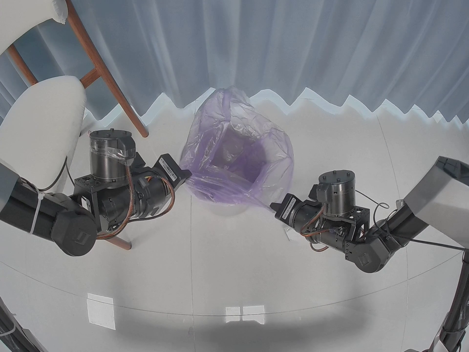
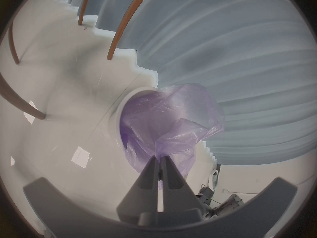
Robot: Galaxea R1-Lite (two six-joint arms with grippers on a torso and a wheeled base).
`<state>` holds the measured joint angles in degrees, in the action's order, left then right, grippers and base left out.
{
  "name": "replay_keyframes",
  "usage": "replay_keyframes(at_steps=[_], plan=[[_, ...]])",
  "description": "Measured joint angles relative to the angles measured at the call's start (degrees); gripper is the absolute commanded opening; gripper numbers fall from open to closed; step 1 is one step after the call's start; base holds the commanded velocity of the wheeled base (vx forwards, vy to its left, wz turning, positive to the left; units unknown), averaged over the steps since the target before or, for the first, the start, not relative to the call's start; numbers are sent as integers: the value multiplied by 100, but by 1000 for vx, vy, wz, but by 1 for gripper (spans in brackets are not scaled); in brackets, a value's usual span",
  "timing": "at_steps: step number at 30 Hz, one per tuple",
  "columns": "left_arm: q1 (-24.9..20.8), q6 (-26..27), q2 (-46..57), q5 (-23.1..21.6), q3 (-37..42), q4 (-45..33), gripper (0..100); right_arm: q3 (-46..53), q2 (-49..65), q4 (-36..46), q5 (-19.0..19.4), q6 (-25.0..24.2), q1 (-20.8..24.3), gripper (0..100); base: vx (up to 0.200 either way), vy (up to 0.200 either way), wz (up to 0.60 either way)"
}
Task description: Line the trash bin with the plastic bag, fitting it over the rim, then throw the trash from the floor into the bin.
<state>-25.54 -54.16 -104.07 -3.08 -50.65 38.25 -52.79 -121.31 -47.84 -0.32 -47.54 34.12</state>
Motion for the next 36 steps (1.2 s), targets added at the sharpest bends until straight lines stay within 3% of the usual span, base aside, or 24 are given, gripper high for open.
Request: replay_keyframes(at_steps=[9,10,14,15,31,36], plan=[[190,158,-127,240,40,4,0,-168,-315,2,22,-60,350,0,0,0,0],[212,145,-135,306,46,4,0,-173,-336,2,22,-77,378,100,0,0,0],[265,107,-158,408,118,83,0,-176,-385,18,16,-167,461,100,0,0,0],[274,96,-157,399,160,112,100,-165,-388,16,7,-176,468,100,0,0,0],[569,230,501,286,931,206,100,375,183,185,-246,-211,651,100,0,0,0],[625,374,1172,-435,1242,168,100,447,538,60,-241,-260,658,100,0,0,0]])
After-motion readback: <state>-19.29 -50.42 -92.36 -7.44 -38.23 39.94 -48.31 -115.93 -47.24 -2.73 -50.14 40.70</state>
